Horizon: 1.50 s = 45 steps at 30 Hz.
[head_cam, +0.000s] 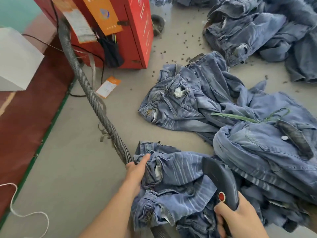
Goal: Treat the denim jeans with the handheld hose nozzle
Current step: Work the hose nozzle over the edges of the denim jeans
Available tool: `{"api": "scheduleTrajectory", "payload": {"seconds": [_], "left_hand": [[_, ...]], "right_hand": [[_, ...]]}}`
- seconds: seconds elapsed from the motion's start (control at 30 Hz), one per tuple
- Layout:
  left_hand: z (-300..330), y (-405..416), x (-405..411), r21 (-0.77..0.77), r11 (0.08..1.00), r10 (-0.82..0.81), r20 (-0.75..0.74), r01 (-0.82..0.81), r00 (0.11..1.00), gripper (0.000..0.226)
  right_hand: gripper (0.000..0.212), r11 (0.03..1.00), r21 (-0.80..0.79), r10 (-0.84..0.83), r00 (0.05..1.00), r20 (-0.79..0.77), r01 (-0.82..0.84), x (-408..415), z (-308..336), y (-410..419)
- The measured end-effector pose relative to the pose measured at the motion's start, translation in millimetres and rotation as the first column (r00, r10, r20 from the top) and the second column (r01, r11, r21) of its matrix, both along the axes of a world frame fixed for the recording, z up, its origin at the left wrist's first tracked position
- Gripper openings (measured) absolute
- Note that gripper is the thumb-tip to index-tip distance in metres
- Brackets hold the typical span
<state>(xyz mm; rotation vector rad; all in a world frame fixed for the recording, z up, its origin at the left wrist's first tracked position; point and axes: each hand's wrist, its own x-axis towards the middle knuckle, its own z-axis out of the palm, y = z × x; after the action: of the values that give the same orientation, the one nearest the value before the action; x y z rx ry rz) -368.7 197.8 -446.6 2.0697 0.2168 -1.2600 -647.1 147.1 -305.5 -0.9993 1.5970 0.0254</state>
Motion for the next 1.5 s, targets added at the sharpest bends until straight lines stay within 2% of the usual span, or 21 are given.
{"api": "scheduleTrajectory", "payload": {"seconds": [0.03, 0.07, 0.17, 0.2, 0.27, 0.33, 0.43, 0.57, 0.67, 0.77, 0.87, 0.93, 1.0, 1.07, 1.13, 1.2, 1.23, 1.33, 1.4, 1.43, 1.5], "left_hand": [[-4.0, -3.5, 1.9, -0.026, 0.997, 0.065, -0.072, -0.067, 0.995, 0.104], [-3.5, -5.6, 2.4, -0.052, 0.994, 0.091, -0.113, -0.097, 0.989, 0.097], [-1.6, 2.6, 5.1, -0.213, 0.957, 0.16, -0.183, -0.198, 0.97, 0.016], [2.3, 6.7, 7.2, -0.279, 0.922, 0.201, -0.243, -0.267, 0.949, 0.014], [11.2, 16.0, 14.4, -0.399, 0.814, 0.257, -0.405, -0.423, 0.877, 0.031], [23.9, 22.4, 19.1, -0.45, 0.736, 0.265, -0.497, -0.506, 0.826, 0.053], [40.4, 26.1, 18.0, -0.47, 0.712, 0.26, -0.513, -0.521, 0.818, 0.068], [52.9, 26.6, 12.3, -0.479, 0.681, 0.26, -0.549, -0.553, 0.795, 0.072], [55.2, 27.3, 11.2, -0.468, 0.7, 0.23, -0.568, -0.54, 0.79, 0.054], [52.4, 28.2, 9.4, -0.456, 0.726, 0.202, -0.573, -0.514, 0.794, 0.054], [51.9, 30.0, 9.2, -0.473, 0.733, 0.178, -0.56, -0.489, 0.809, 0.055], [52.3, 30.9, 11.1, -0.488, 0.725, 0.17, -0.558, -0.486, 0.813, 0.048], [51.5, 28.8, 14.6, -0.504, 0.7, 0.175, -0.565, -0.506, 0.806, 0.038], [51.9, 25.0, 16.0, -0.512, 0.681, 0.159, -0.594, -0.523, 0.788, 0.033], [52.8, 21.5, 13.7, -0.521, 0.683, 0.099, -0.629, -0.512, 0.771, 0.037], [55.3, 18.3, 8.6, -0.541, 0.708, 0.006, -0.637, -0.453, 0.771, 0.044], [56.8, 17.2, 6.9, -0.559, 0.719, -0.043, -0.629, -0.413, 0.776, 0.046], [62.9, 16.1, 7.1, -0.591, 0.736, -0.133, -0.604, -0.33, 0.786, 0.049], [64.4, 15.1, 9.1, -0.588, 0.741, -0.142, -0.61, -0.325, 0.779, 0.049], [65.6, 13.4, 8.6, -0.579, 0.75, -0.145, -0.616, -0.32, 0.774, 0.048], [67.0, 10.5, 3.8, -0.561, 0.768, -0.166, -0.641, -0.309, 0.749, 0.056]], "right_hand": [[0.017, 0.999, -0.033, 0.022, 1.0, -0.011, -0.023, 0.6, 0.5, -2.4], [0.016, 0.997, -0.066, 0.041, 0.999, -0.013, -0.041, 1.7, 0.6, -3.1], [0.014, 0.986, -0.158, 0.055, 0.998, -0.027, -0.059, 6.0, -0.9, 4.0], [0.019, 0.975, -0.218, 0.046, 0.998, -0.038, -0.053, 6.1, -1.9, 7.2], [0.029, 0.956, -0.284, 0.068, 0.996, -0.051, -0.08, 7.6, -0.3, 7.7], [0.019, 0.975, -0.201, 0.103, 0.995, 0.007, -0.1, 10.5, 4.3, 1.2], [0.015, 0.99, -0.079, 0.121, 0.988, 0.095, -0.114, 16.6, 8.3, -6.8], [0.015, 0.972, -0.101, 0.228, 0.961, 0.157, -0.214, 31.5, 16.4, -2.0], [0.016, 0.948, -0.139, 0.306, 0.939, 0.158, -0.286, 40.7, 13.7, 1.3], [0.015, 0.908, -0.138, 0.414, 0.894, 0.17, -0.394, 56.3, 6.0, 4.5], [0.008, 0.97, -0.045, 0.243, 0.937, 0.251, -0.239, 71.2, -9.7, -2.3], [0.011, 0.997, -0.072, 0.038, 0.964, 0.265, -0.02, 70.6, -18.7, -13.0], [0.015, 0.991, -0.088, -0.066, 0.95, 0.305, 0.097, 60.5, -19.4, -18.9], [0.015, 0.998, -0.053, -0.007, 0.939, 0.344, 0.027, 51.8, -14.9, -14.3], [0.016, 0.988, 0.0, 0.141, 0.916, 0.374, -0.153, 53.4, -10.4, -3.5], [0.014, 0.957, -0.016, 0.276, 0.887, 0.37, -0.291, 64.4, -11.6, -0.2], [0.01, 0.953, -0.051, 0.297, 0.888, 0.351, -0.299, 71.4, -13.8, -2.9], [0.01, 0.988, -0.139, 0.112, 0.943, 0.312, -0.072, 81.6, -15.6, -20.3], [0.013, 0.986, -0.132, -0.051, 0.93, 0.364, 0.106, 72.4, -11.4, -28.8], [0.014, 0.987, -0.12, -0.054, 0.918, 0.392, 0.109, 65.6, -7.5, -28.9], [0.017, 0.998, -0.058, 0.038, 0.901, 0.433, -0.014, 58.2, 0.4, -20.5]]}}
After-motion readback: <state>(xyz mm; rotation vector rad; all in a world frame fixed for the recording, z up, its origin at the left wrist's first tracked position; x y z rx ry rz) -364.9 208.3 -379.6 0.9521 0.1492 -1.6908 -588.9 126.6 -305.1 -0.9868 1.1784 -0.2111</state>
